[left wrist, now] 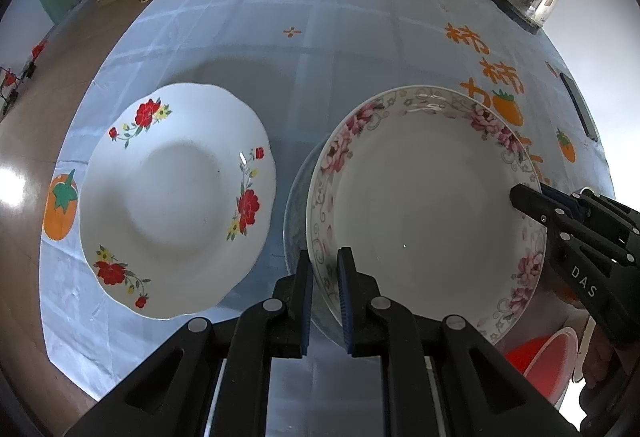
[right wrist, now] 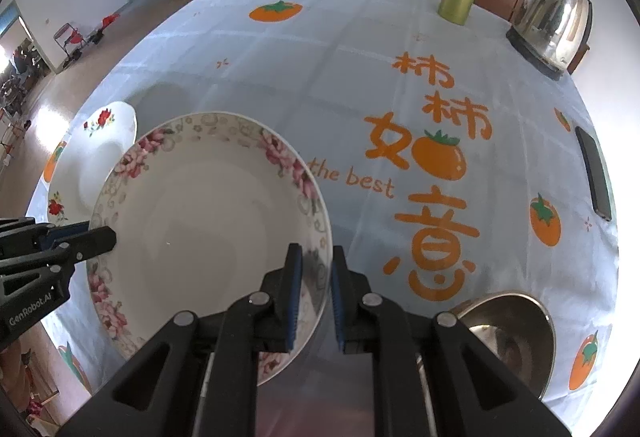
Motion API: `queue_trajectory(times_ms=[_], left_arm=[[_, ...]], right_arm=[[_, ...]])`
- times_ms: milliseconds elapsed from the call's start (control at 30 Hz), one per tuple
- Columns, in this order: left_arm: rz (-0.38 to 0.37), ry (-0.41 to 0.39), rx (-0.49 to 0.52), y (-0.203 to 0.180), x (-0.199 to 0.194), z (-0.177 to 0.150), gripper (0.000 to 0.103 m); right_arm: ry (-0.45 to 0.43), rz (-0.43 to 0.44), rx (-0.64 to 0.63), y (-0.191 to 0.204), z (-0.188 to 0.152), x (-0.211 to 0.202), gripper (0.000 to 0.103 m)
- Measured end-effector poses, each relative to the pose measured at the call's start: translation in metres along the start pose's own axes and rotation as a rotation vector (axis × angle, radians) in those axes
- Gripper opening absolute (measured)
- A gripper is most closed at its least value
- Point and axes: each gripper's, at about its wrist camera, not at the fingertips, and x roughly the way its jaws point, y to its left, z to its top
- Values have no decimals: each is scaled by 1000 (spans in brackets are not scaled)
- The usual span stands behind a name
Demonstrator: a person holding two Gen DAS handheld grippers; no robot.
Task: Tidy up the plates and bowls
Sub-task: 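Lower the pink-floral plate onto the blue-patterned plate with both tools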
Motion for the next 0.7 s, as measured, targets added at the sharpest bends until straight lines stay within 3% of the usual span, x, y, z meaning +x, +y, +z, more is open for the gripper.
queue_trajectory(times_ms=[700], left_arm=[[-12, 5, -13, 4, 6, -1, 13]], right_arm=[[19, -9, -21, 4, -1, 9, 14]])
